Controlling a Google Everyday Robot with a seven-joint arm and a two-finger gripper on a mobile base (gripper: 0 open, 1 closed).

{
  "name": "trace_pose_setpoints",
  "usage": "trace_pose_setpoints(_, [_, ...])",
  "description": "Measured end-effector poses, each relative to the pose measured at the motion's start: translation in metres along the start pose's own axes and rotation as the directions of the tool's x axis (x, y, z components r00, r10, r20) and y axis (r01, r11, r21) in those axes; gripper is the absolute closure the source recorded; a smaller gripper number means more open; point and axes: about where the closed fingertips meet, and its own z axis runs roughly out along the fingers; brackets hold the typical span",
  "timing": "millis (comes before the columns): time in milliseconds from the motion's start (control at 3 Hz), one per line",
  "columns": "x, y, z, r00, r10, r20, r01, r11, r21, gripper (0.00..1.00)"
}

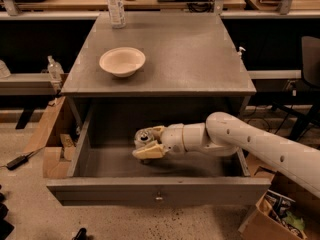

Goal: Pick 7up can from top drawer and place on counter

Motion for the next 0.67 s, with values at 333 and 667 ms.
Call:
trace_pose_setpoints(333, [0.003,0.007,0.012,1.0,0.013,-0.003,-0.013,0.9999,-0.002,0.64])
trace_pose_setpoints(667, [-0.017,0.015,0.004,1.0,-0.018,0.0,0.018,0.9998,-0.011,0.87])
